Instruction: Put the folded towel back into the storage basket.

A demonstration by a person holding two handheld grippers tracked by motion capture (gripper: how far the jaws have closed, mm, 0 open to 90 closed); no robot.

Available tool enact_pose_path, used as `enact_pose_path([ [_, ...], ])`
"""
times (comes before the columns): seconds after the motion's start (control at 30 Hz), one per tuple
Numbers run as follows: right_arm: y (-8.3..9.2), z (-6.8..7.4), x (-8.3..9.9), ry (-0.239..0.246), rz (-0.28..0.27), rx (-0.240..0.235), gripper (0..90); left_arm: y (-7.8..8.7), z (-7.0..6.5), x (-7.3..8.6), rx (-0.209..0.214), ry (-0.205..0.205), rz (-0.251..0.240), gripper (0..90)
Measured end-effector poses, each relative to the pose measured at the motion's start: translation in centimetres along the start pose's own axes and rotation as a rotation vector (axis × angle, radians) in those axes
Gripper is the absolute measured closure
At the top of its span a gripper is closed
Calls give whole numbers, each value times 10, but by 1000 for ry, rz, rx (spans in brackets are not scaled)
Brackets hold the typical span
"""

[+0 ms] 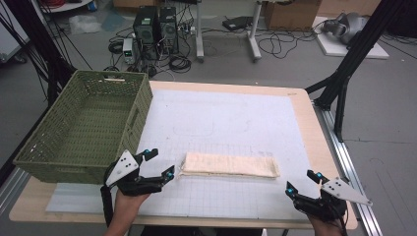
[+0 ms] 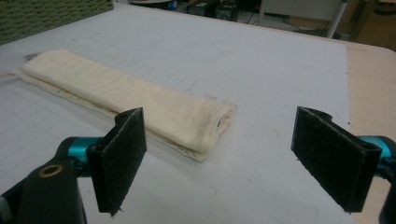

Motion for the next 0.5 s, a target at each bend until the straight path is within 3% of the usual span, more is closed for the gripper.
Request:
enact_pose_path([
  [0.5, 1, -5, 2, -11, -3, -1, 170, -3, 3, 2, -10, 4, 14, 178],
])
Point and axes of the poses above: each handheld gripper's, and its own axes: y roughly backward along the jaws, x roughly out of its underside, z roughly to its left, the point moved 10 cm from there along -y, roughly forward along the jaws, and after that the axes turned 12 degrees about z, right-handed, at the moved point
